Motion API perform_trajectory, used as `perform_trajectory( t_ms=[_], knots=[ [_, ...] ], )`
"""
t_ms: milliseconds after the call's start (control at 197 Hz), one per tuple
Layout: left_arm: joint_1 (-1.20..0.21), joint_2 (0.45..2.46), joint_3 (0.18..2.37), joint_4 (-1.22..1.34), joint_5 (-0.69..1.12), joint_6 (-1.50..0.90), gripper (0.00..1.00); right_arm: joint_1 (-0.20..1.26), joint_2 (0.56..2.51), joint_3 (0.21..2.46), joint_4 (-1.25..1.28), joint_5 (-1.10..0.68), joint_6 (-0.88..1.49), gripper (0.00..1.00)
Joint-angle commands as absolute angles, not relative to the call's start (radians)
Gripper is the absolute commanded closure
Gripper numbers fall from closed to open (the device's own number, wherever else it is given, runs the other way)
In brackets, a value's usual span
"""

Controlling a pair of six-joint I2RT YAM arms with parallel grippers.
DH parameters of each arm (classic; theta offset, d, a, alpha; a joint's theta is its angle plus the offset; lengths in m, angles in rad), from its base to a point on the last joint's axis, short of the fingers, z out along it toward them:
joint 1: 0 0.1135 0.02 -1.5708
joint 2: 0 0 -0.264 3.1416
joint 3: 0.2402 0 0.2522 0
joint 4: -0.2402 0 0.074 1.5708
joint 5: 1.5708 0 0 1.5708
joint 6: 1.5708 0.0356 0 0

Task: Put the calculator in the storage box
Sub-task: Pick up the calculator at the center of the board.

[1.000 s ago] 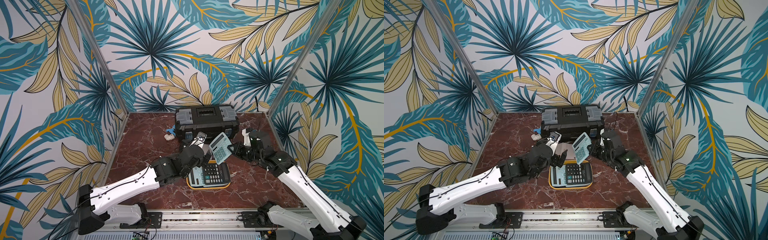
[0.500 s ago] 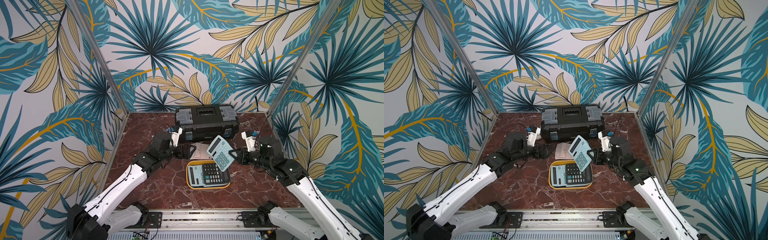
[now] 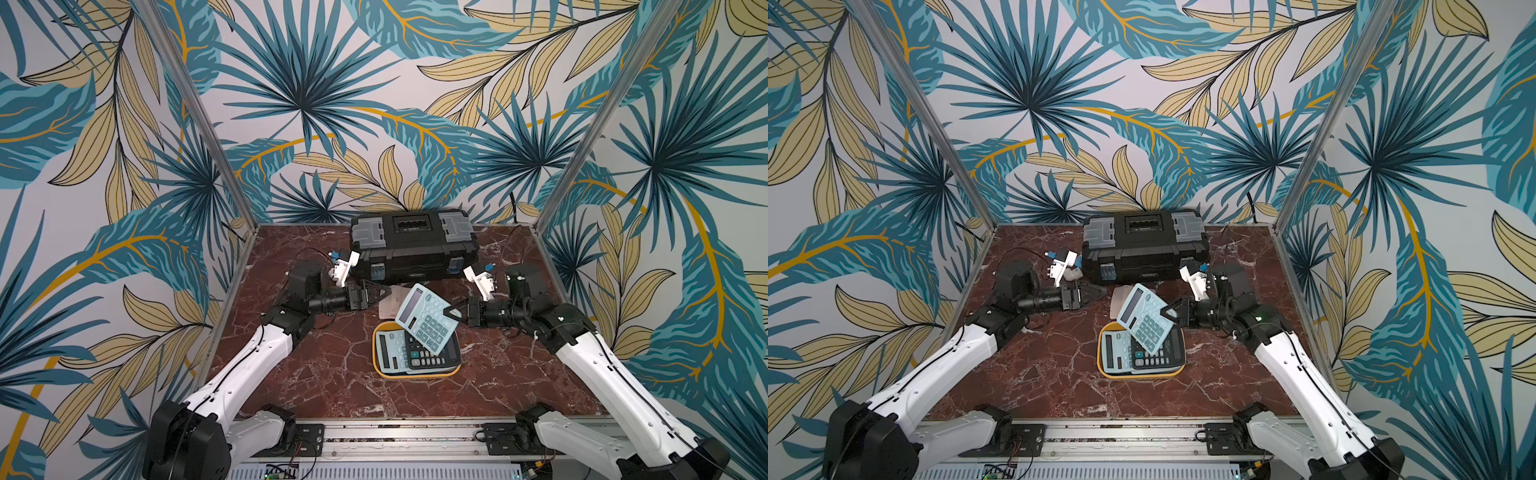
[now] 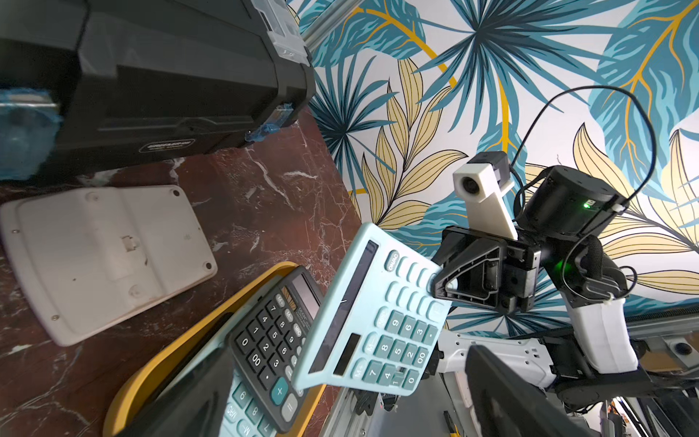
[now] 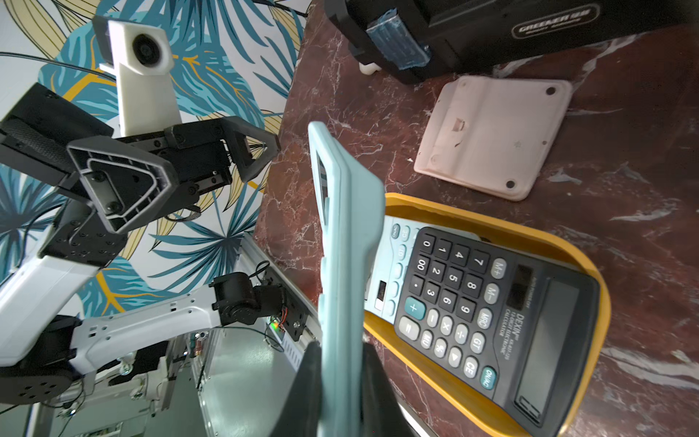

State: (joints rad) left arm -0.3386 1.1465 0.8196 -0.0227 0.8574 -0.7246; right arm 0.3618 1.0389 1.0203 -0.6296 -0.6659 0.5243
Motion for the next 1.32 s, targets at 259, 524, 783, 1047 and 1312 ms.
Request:
perform_trajectory(
  t_ms=[259, 524, 783, 1047, 1312],
  knots=[
    [-0.386, 1.177, 0.868, -0.167, 0.881, -0.609, 0.05, 0.35, 1.11, 1.006, -0.473, -0.94, 0.592, 0.98],
    [-0.405, 1.189, 0.874, -0.156, 0.908, -0.621, 0.47, 0.342, 1.149, 0.993, -0.465, -0.988, 0.589, 0.99],
    [-0.406, 1.192, 0.867, -0.131, 0.924, -0.638, 0.73, 0.34, 1.154, 0.977, -0.456, -1.013, 0.585, 0.99],
    [-0.413, 1.198, 0.865, -0.109, 0.931, -0.654, 0.86, 0.341, 1.157, 0.973, -0.451, -1.016, 0.587, 0.98],
    [-0.413, 1.198, 0.865, -0.109, 0.929, -0.658, 0.99, 0.341, 1.157, 0.973, -0.446, -1.016, 0.59, 0.8]
  ],
)
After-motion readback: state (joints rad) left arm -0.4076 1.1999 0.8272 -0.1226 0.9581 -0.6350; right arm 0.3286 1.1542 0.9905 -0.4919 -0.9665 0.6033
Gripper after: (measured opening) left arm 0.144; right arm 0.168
